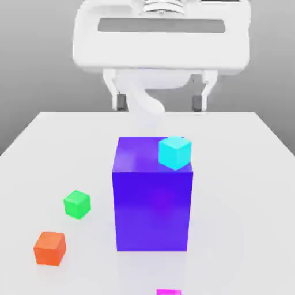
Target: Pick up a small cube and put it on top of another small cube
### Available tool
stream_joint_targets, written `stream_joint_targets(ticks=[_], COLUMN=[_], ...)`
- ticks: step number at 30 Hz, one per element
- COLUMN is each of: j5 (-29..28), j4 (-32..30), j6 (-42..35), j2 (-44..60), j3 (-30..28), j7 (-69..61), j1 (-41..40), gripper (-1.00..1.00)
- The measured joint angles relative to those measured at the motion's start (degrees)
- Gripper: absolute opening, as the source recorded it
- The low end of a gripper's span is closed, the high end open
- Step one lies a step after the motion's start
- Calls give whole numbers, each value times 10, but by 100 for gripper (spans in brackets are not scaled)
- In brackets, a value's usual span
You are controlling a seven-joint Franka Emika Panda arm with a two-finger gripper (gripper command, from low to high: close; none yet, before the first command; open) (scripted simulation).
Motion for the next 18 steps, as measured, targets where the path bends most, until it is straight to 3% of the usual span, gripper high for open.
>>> stream_joint_targets(ticks=[14, 18], j5=[-5, -11], j4=[11, 26], j6=[83, 139], j2=[290, 373], j3=[6, -1], j7=[30, 36], j1=[12, 18], gripper=[0, 0])
